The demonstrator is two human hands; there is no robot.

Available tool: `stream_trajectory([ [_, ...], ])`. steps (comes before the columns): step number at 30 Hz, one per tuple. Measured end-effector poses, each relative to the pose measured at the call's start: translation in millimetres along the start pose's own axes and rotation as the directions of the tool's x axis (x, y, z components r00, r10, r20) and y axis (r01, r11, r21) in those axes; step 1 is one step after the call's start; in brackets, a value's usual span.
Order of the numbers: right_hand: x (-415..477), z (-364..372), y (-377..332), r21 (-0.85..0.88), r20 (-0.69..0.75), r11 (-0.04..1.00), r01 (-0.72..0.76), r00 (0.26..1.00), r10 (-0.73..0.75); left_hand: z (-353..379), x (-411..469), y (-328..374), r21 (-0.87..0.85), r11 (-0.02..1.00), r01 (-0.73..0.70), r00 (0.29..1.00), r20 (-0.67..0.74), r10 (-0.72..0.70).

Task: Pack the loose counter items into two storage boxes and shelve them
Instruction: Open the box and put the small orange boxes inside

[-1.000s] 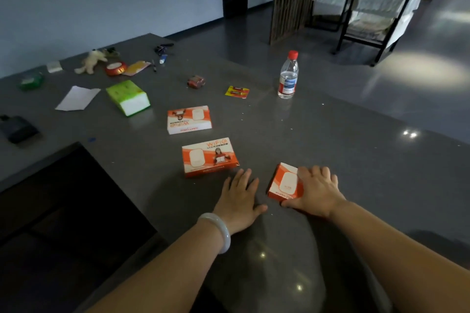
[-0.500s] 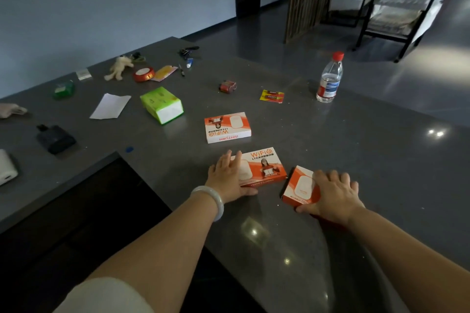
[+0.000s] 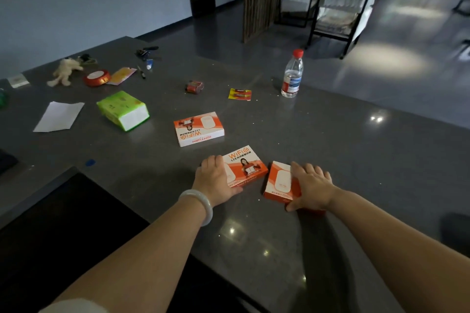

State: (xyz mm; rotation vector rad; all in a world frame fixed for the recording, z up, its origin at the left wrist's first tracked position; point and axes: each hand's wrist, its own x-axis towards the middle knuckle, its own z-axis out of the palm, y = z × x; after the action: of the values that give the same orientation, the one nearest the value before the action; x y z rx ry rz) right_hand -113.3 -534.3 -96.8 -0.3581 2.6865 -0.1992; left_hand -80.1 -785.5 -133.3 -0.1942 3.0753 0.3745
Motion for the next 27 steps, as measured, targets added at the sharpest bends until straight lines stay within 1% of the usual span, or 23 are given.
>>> stream_trajectory([
  [3,-11.2,-1.5,4.3,0.044,-0.044,0.999,-0.009,0.999,0.011,-5.6,-0.9,5.0,-0.028,1.000,0.005,0.999,0.035,-0.004],
  [5,-19.8,-5.9,8.6,0.061,-0.084,0.998,-0.014,0.996,0.020,-10.4,-1.1,10.6,-0.040,0.999,-0.016,0.999,0.032,0.017],
  [9,-45.2,-22.8,24.1,0.064,-0.175,0.997,-0.033,0.984,0.044,-24.8,-0.9,32.1,-0.063,0.993,-0.101,0.995,-0.006,0.101],
  [12,-72.0,-38.0,43.7,0.082,-0.252,0.994,-0.067,0.964,0.086,-36.0,-3.1,61.7,-0.076,0.980,-0.182,0.983,-0.011,0.182],
  [18,-137.6,-61.7,102.6,0.120,-0.355,0.981,-0.153,0.916,0.187,-59.5,-23.7,140.4,-0.146,0.939,-0.312,0.949,-0.012,0.314],
  [24,-224.2,-83.4,183.1,0.150,-0.464,0.971,-0.188,0.853,0.238,-84.0,-59.1,245.4,-0.127,0.886,-0.446,0.895,-0.053,0.442],
  [27,-274.8,-83.9,232.6,0.156,-0.488,0.964,-0.216,0.832,0.265,-80.0,-87.9,303.7,-0.128,0.867,-0.482,0.876,-0.037,0.481],
])
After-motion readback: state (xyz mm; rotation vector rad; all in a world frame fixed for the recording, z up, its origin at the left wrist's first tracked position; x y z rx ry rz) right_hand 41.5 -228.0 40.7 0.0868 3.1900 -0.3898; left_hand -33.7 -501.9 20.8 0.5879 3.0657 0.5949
